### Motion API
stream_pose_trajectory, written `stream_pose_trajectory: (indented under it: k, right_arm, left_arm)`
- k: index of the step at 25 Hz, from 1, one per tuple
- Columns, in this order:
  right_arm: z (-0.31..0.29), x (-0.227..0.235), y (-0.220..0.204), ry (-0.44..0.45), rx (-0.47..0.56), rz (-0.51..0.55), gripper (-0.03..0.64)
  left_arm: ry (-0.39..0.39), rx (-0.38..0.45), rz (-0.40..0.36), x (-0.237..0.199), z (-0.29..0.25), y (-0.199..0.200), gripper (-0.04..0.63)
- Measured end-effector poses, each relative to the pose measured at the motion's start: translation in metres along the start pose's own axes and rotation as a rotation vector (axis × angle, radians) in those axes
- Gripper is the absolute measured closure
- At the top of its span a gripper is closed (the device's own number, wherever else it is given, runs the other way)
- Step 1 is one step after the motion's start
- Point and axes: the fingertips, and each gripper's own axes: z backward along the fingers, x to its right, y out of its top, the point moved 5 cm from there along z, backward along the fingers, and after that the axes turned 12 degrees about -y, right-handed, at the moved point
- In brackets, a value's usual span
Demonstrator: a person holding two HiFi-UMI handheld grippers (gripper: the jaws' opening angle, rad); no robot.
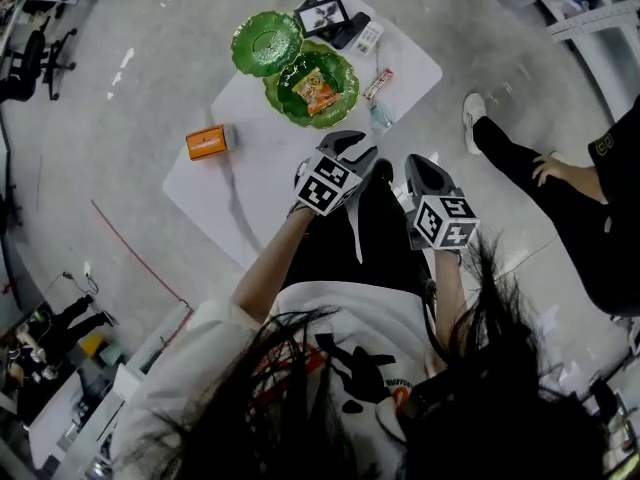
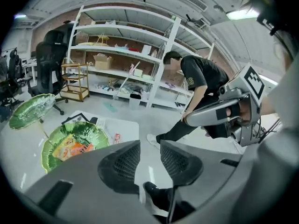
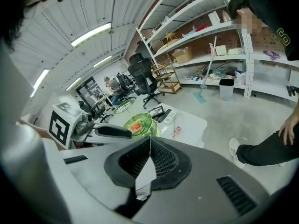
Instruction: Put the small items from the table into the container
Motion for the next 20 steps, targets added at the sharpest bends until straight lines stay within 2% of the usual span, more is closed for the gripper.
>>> stream_pose_trajectory:
  k: [5,8,14,16,20]
  right_arm:
    - [-0.030,0.031,-0.012,0.052,-0.026,-0.002,0.601]
    - [-0.048,0.047,-0.022,0.052,-0.066,-0.007,0.601]
    - [-0.077,0.077,-0.046,0.047,-0.130,-0.030,0.601]
    - [-0.086,0.083,-0.048,0.045,-0.143,-0.031,0.601]
    - [-0.098,0.094,-0.048,0.044,-0.147,-0.034,0.601]
  left_arm:
    - [-0.003,-0.090,0.023,-0.018,-0.057,-0.021,0.405]
    - [0.012,-0.124,0.039,-0.034,-0.086,-0.036,0.371]
    - [0.028,-0.205,0.118,-0.056,-0.137,-0.078,0.313]
    - [0.062,-0.219,0.108,-0.068,-0.148,-0.082,0.267]
    - [0.128,-0.272,0.021,-0.093,-0.170,-0.085,0.204]
